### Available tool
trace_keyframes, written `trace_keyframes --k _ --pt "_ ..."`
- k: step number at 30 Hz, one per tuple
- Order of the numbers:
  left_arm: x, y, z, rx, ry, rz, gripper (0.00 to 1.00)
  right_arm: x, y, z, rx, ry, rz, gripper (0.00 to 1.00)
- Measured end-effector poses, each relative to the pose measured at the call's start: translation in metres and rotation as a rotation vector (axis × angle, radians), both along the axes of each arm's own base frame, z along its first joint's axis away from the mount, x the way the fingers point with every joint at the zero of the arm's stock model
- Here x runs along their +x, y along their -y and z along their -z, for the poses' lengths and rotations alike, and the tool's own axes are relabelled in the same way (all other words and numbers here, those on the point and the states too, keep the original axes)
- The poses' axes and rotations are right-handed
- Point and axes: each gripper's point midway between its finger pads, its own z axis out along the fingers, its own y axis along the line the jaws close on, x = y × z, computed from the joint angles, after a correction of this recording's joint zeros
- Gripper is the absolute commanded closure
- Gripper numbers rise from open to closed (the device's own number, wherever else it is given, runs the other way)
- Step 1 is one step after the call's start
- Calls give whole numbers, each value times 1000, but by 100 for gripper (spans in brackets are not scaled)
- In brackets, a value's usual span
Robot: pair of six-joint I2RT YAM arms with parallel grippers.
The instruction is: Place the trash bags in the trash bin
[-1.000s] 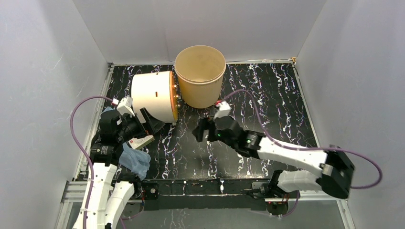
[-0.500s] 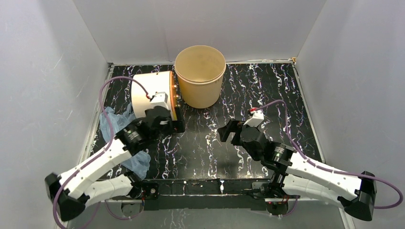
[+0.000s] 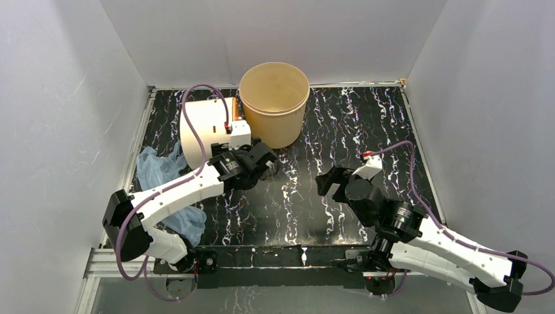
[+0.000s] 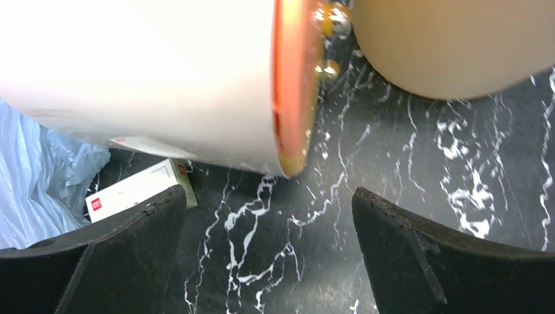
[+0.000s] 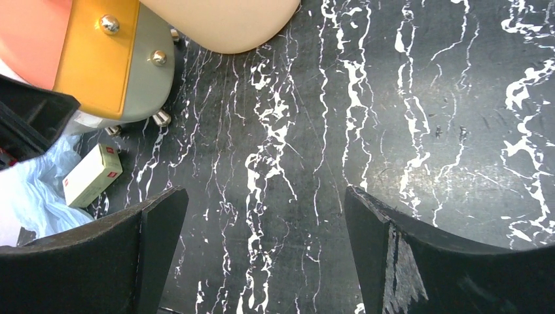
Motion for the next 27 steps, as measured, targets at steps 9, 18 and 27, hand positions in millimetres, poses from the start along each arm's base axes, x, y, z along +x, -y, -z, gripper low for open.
trace_keyframes --k 9,18,27 --pt "39 -43 4 -51 -42 -87 25 -2 16 -3 3 9 37 1" --pt "88 -81 32 -149 -98 -98 27 -2 20 2 -18 -1 60 1" --pt "167 -116 73 -235 -155 -93 22 0 18 15 -79 -28 63 1"
